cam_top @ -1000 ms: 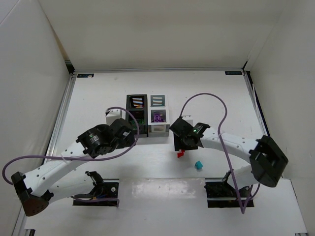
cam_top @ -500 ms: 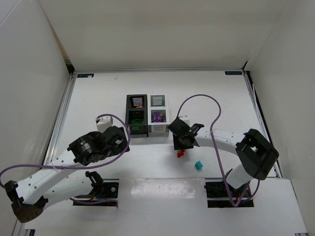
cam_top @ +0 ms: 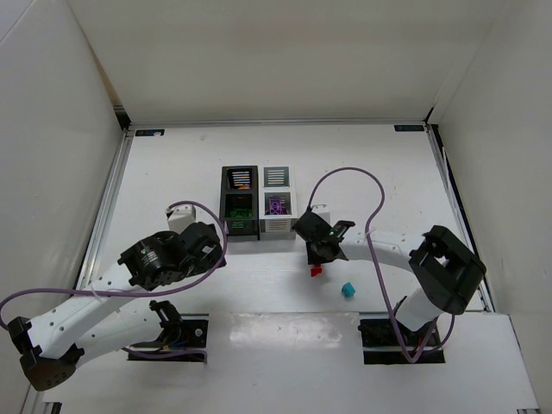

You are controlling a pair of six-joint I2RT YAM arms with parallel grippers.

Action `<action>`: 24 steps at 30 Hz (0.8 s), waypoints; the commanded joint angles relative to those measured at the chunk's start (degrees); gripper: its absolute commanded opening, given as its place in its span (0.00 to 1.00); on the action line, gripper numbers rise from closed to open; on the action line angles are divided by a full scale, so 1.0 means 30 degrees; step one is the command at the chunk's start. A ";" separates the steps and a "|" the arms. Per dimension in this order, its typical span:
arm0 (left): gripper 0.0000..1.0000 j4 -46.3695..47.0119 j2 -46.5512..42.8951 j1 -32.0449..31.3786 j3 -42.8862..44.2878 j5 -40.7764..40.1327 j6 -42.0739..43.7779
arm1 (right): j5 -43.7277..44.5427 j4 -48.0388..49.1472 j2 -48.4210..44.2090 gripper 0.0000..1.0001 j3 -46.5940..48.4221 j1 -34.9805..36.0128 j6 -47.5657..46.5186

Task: Sort the legos into containers by color

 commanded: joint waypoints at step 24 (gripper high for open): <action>1.00 0.0662 -0.2437 -0.0096 -0.3198 0.1031 -0.1478 | 0.2229 -0.4745 -0.3152 0.12 0.9647 0.2178 -0.3440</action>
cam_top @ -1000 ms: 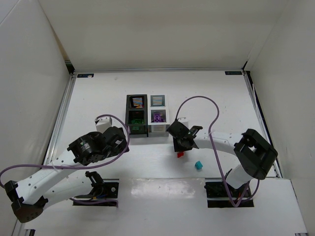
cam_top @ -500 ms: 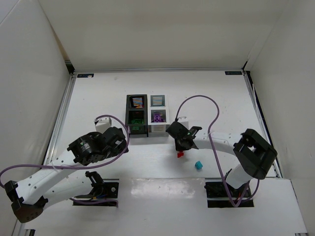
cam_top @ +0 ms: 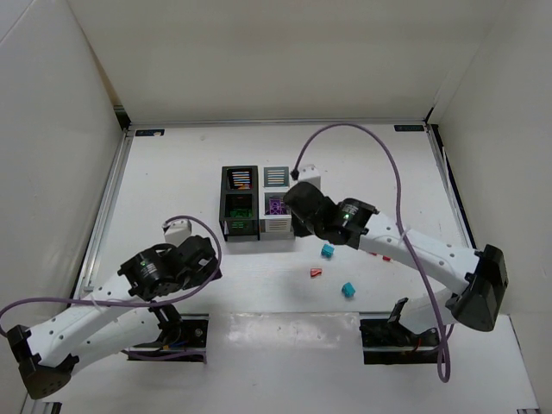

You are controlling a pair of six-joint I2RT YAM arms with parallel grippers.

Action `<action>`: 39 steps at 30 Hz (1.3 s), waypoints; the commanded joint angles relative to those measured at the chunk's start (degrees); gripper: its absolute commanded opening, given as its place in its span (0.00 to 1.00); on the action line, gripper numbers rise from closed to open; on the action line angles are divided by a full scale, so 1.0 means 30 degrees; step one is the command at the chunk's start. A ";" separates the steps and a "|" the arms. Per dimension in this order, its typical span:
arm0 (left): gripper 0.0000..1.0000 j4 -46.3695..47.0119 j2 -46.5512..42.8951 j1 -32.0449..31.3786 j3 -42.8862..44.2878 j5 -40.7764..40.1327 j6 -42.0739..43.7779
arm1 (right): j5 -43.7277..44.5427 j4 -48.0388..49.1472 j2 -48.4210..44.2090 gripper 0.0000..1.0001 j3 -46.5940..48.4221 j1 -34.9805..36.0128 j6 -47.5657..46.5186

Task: Sort the legos into containers by color

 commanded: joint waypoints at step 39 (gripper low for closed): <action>1.00 0.0789 -0.1715 -0.0154 -0.1237 0.1299 -0.0019 | -0.4088 0.5290 1.4478 0.33 1.5899 -0.2602 -0.5188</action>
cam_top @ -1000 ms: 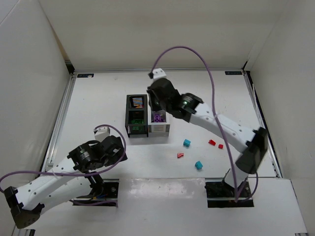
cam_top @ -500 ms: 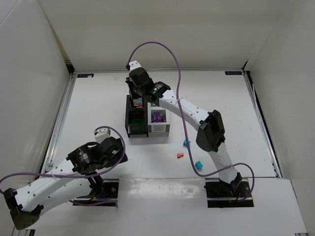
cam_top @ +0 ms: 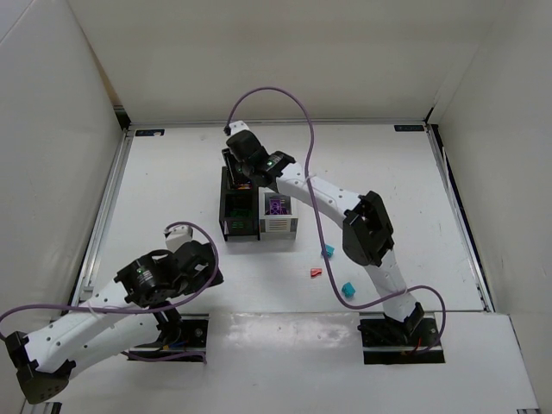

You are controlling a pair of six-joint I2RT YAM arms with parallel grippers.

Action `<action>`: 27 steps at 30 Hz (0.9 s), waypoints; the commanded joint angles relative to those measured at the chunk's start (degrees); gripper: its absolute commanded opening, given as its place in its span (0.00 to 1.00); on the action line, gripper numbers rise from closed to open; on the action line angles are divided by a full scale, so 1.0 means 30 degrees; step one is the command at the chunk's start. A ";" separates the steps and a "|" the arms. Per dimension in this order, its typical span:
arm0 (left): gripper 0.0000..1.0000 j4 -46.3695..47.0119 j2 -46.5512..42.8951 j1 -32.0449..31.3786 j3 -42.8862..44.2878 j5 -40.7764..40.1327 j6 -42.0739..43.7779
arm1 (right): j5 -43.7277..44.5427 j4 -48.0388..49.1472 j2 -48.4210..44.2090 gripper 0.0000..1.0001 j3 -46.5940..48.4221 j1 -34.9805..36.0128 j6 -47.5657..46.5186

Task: Sort the legos into containers by color

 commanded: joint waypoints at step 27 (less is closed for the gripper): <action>0.93 1.0867 1.1615 -0.5102 0.5534 0.4030 1.5709 | 0.1999 -0.3664 -1.9207 0.67 -1.5269 -0.4313 0.4054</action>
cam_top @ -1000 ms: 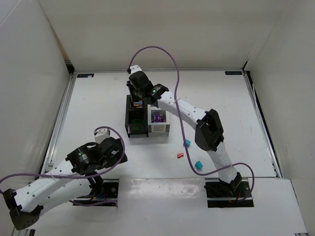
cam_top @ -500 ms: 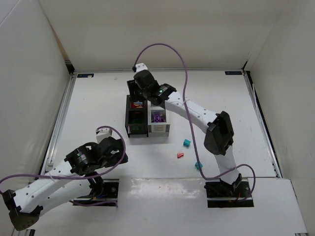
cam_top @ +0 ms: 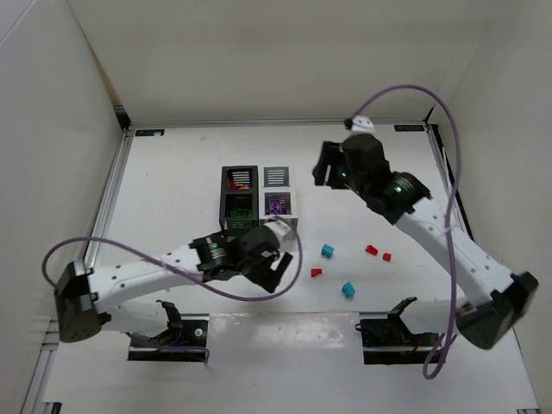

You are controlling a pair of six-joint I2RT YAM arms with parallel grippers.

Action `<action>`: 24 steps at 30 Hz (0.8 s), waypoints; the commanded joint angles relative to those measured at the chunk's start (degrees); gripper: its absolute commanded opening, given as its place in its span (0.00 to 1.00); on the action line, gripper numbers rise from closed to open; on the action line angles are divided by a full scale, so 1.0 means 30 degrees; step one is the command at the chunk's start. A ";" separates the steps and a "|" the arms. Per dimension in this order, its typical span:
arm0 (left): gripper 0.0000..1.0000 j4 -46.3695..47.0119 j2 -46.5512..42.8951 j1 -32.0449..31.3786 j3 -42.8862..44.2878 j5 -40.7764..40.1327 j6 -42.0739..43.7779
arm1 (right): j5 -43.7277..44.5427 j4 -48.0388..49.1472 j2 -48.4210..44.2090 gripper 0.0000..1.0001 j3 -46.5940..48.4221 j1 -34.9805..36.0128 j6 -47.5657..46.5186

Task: Sort the legos into containers by color

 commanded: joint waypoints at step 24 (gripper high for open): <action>0.72 0.8194 1.3057 -0.1290 0.6036 0.3625 1.0218 | -0.4005 -0.3837 -0.5740 0.66 -0.4433 -0.6407 0.0402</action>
